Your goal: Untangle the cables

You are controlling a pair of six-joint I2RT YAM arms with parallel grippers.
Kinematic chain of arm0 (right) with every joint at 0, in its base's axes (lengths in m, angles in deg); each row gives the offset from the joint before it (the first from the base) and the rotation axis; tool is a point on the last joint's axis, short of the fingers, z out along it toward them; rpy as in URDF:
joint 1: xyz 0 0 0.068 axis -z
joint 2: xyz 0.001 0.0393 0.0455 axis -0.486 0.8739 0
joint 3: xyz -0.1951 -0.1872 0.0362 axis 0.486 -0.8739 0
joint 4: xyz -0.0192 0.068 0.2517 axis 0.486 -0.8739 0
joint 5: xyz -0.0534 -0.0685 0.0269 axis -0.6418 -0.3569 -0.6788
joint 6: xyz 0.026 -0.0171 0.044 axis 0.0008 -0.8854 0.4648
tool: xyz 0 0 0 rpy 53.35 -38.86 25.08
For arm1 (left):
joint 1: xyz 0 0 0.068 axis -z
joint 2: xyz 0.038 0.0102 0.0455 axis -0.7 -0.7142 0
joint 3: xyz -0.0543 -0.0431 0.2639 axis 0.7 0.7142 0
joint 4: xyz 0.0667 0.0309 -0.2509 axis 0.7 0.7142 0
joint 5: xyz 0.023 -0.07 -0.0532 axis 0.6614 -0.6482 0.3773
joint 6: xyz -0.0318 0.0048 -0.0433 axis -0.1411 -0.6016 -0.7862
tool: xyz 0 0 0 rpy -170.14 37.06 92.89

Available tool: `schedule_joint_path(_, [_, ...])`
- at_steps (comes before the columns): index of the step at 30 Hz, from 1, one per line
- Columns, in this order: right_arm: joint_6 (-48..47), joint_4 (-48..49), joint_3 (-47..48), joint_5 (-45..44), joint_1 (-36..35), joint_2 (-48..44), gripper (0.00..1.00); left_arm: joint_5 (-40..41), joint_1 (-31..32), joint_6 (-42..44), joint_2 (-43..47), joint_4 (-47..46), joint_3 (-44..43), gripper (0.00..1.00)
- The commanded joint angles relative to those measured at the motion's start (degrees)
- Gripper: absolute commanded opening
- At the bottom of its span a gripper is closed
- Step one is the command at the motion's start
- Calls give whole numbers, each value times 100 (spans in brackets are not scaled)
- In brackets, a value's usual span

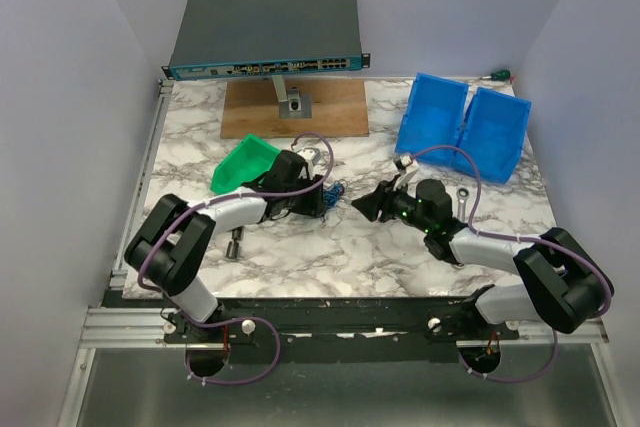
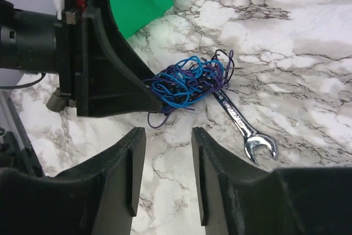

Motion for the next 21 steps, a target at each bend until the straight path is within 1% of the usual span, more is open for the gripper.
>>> schedule_joint_path(1, [-45,-15,87,-202,-8,27,53,-17,41,89,-357,529,-352,35])
schedule_joint_path(2, [-39,-16,100,-218,-8,56,58,-126,40,134,-338,492,-352,18])
schedule_joint_path(3, [-34,-29,115,-228,-8,90,62,-225,38,171,-305,449,-324,5])
schedule_joint_path(4, [-29,-53,146,-248,-8,118,67,-397,39,220,-233,344,-283,0])
schedule_joint_path(6, [-17,-61,182,-274,-5,170,74,-853,40,284,-81,4,-110,0])
schedule_joint_path(9, [47,-26,185,-416,-7,208,81,-1550,51,291,152,-575,181,0])
schedule_joint_path(13, [148,47,160,-415,-8,231,80,-2388,55,136,392,-1375,489,0])
schedule_joint_path(15, [175,80,158,-386,-8,237,79,-2673,56,18,495,-1732,646,0])
schedule_joint_path(21, [263,89,157,-364,1,275,80,-2760,51,-53,783,-2158,905,0])
